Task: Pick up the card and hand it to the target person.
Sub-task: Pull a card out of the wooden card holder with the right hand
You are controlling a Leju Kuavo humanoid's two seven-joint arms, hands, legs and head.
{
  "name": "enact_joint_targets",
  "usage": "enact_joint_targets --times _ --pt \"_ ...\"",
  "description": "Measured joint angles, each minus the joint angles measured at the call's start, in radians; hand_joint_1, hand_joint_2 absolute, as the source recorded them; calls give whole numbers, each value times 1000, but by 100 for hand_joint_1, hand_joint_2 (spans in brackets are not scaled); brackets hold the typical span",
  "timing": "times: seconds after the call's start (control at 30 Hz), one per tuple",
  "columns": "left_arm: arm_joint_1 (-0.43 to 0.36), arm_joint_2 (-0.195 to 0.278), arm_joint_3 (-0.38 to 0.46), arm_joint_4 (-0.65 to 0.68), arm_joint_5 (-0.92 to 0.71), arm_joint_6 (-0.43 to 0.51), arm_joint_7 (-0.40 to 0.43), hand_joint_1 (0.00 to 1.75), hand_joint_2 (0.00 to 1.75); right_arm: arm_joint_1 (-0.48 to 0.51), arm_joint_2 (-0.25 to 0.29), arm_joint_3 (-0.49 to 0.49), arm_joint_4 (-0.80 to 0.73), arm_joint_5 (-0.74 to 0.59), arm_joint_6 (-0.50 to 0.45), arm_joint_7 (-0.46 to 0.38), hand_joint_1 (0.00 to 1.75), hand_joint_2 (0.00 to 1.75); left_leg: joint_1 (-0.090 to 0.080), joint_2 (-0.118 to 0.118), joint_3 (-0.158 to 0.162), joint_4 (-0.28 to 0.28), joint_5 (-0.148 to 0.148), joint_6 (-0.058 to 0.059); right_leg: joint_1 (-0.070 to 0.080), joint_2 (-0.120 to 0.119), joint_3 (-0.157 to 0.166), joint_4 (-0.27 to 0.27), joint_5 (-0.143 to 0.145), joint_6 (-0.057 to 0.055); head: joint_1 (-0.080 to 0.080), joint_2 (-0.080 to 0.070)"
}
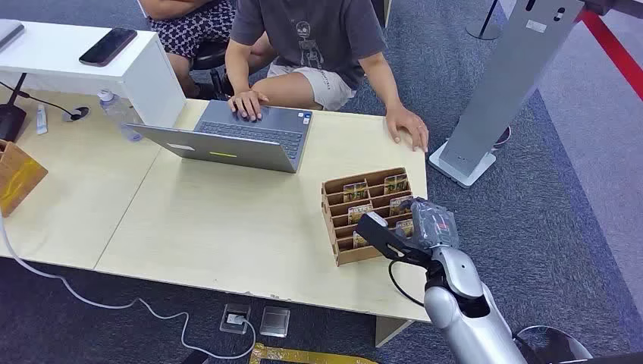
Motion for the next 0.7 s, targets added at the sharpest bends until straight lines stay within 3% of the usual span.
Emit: enact_joint_targets --times 0.43,0.7 --pt "0 0 0 0 -4 -3 1 0 0 20 -2 -1 8 0 0 11 79 175 0 0 0 0 0 0 0 0 0 0 0 0 0 0" --pt "0 0 0 0 -7 -4 1 0 0 32 -4 -1 8 0 0 13 89 175 0 0 0 0 0 0 0 0 0 0 0 0 0 0"
